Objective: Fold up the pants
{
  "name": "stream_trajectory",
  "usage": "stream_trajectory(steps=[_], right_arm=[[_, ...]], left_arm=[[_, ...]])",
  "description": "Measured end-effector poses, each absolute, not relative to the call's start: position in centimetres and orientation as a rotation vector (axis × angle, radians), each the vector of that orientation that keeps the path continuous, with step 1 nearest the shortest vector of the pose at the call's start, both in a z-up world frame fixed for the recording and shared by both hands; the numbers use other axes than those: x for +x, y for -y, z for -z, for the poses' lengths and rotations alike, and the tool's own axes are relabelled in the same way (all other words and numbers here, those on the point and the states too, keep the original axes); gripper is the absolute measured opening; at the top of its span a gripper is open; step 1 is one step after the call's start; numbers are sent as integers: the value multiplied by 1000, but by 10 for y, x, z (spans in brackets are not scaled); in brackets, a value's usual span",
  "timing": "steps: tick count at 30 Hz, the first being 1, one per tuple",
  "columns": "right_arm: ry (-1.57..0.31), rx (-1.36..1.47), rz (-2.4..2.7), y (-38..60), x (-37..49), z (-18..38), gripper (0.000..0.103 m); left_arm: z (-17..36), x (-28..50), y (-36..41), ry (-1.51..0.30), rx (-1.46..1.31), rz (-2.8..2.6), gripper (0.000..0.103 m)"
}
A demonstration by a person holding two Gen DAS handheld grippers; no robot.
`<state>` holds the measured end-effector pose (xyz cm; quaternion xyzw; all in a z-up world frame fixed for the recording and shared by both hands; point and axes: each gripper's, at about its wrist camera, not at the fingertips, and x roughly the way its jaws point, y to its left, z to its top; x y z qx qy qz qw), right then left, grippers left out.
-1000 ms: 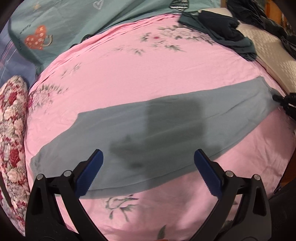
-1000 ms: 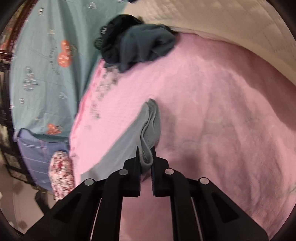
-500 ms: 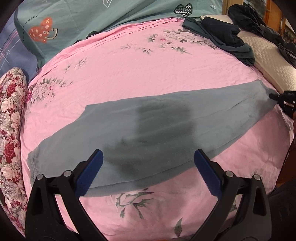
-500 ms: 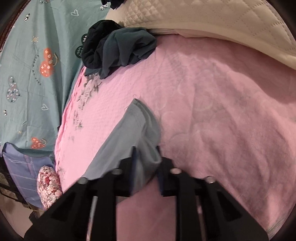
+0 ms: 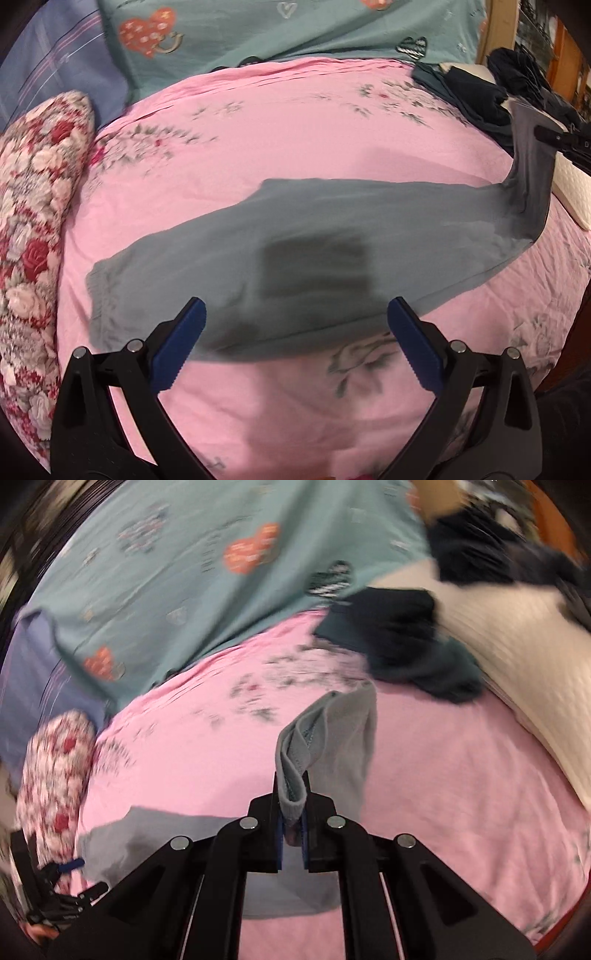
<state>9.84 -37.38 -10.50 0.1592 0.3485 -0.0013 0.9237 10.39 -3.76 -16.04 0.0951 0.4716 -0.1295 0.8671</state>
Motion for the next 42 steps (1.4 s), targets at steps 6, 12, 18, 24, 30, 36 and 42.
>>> stream_trajectory(steps=[6,12,18,24,30,36,42], right_arm=[[-770,205,-227,240,131,121,7],[-957,40,-386,124,135,192,8],[-1050,46,-463,112,120,196,42],[-1011,109,-312,161,112,161,42],[-1046,120,-121,223,123,184,41],[-1144,162,-121,251,123,209,38],[-1180,170,-170,263,116,216,36]], left_arm=[[168,88,-35,-1015,110,172,100],[174,74,-83,-1026,44,117,100],[177,77,-96,-1017,22,134,100],[158,100,-51,-937,21,309,100],[140,133,35,-855,-27,592,97],[191,166,105,-1017,53,695,35],[220,154,93,-1094,99,630,34]])
